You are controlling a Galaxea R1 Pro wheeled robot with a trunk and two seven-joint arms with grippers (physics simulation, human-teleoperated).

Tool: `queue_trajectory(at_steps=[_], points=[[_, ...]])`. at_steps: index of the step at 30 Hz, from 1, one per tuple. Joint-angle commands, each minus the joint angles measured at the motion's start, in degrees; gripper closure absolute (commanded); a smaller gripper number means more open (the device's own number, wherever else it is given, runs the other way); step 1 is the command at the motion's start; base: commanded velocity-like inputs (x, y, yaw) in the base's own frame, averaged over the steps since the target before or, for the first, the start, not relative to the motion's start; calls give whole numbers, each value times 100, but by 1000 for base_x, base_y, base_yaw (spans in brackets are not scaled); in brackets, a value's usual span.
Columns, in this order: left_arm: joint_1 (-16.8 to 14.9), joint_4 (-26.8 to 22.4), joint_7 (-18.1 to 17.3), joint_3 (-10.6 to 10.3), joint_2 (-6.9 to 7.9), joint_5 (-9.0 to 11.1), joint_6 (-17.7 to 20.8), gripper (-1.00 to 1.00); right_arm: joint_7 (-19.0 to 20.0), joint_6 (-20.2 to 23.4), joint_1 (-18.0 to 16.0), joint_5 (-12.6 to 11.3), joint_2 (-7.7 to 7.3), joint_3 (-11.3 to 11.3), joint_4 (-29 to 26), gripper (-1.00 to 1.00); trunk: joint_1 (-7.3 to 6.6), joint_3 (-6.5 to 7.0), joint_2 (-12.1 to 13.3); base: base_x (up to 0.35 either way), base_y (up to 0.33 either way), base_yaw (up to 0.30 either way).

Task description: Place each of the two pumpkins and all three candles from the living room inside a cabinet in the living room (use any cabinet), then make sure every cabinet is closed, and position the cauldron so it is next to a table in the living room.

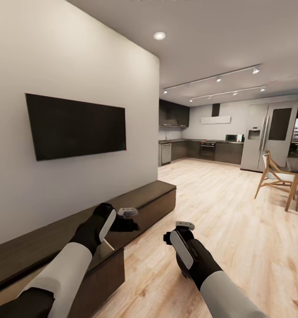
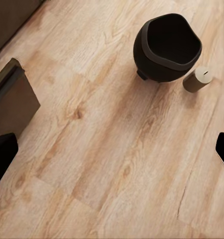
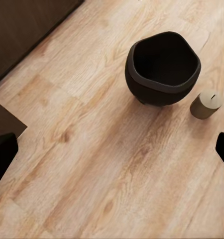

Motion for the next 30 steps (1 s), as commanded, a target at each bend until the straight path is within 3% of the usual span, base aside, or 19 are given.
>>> queue_trajectory(at_steps=[1, 14, 18, 20, 24, 30], points=[[-4, -3, 11, -5, 3, 21, 25, -100, -58, 5, -6, -60, -3, 19, -4, -100, 0, -1, -4, 0, -173, -228], [-12, 71, 19, -5, 6, 9, 25, -100, -54, 11, -6, -60, -28, -9, -6, -100, 0, 85, -4, 0, -34, -228], [-17, 276, 25, -5, 2, 8, 25, -100, 161, 21, -2, -58, -53, -71, -8, -100, 0, 111, -4, 0, -1, -232], [-56, 544, 20, -5, -4, 13, 21, -100, 332, 47, 0, -52, -75, -170, -6, -100, 0, 124, -4, 0, 0, -237], [-435, 1441, 2, -2, -3, 52, -45, -100, 477, 110, -4, -42, -143, -673, -5, -100, 0, 148, -4, 0, 0, -243], [-581, 1875, 2, 2, -2, 80, -84, -100, 503, 142, -5, -34, -227, -917, -4, -100, 0, 175, -4, 19, 0, -254]])
